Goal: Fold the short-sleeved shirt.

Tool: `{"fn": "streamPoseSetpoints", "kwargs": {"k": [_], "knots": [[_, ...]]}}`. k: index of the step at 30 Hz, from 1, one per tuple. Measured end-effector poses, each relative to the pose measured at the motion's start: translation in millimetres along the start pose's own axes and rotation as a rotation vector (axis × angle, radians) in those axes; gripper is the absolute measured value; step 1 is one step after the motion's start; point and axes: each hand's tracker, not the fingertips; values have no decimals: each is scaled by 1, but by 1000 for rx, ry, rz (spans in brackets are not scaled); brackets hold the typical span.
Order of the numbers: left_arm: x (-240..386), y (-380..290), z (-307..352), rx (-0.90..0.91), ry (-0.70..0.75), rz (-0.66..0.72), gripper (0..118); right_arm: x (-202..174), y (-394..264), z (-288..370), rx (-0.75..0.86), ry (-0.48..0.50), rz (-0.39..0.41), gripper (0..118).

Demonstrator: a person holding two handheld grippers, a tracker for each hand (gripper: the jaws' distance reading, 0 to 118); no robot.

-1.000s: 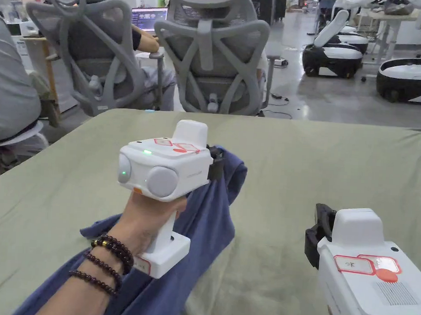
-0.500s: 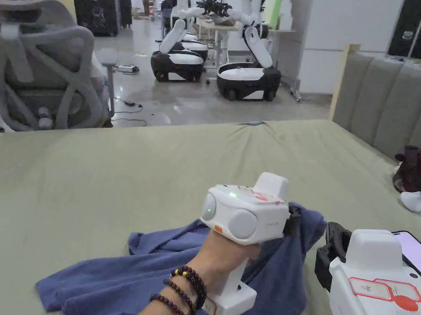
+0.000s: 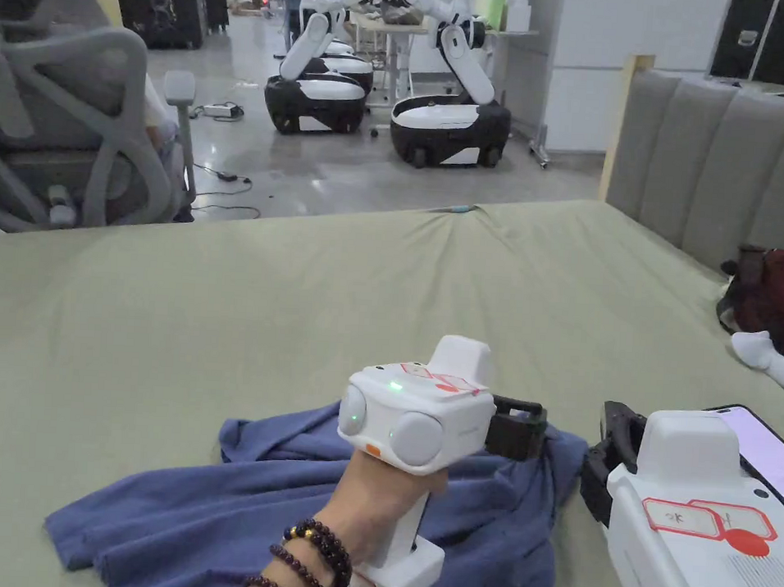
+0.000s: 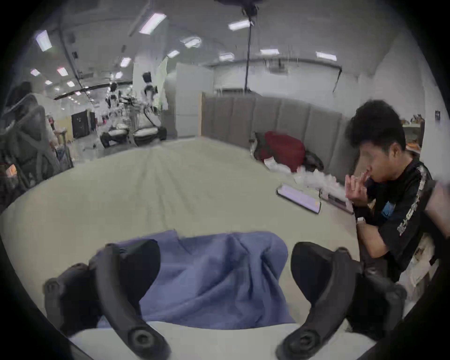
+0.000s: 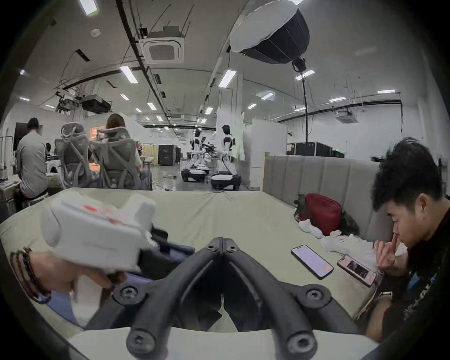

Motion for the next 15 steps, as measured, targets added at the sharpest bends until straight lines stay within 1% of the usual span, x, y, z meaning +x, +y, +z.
{"fn": "streamPoseSetpoints", "kwargs": {"k": [2, 3, 4, 5, 7, 8, 10, 13, 15], "knots": [[-3, 6, 51, 20, 57, 54, 110, -10, 0, 0, -2, 29, 4, 0], [-11, 3, 71, 45, 88, 74, 105, -16, 1, 0, 1, 47, 5, 0], [-20, -1, 93, 74, 120, 90, 87, -21, 1, 0, 2, 63, 6, 1], [-45, -5, 104, 95, 161, 109, 68, -28, 2, 1, 5, 81, 8, 1], [-65, -18, 143, 117, 269, 139, 19, -40, 3, 0, 10, 116, 11, 2], [-73, -24, 160, 118, 326, 152, 10, -46, 4, 0, 13, 131, 11, 2], [-99, -36, 185, 104, 400, 184, 0, -57, 6, 1, 22, 154, 12, 2], [-121, -52, 221, 97, 479, 239, 0, -73, 10, 0, 36, 180, 10, 2], [-127, -60, 237, 110, 521, 245, 0, -82, 12, -1, 42, 192, 13, 2]]}}
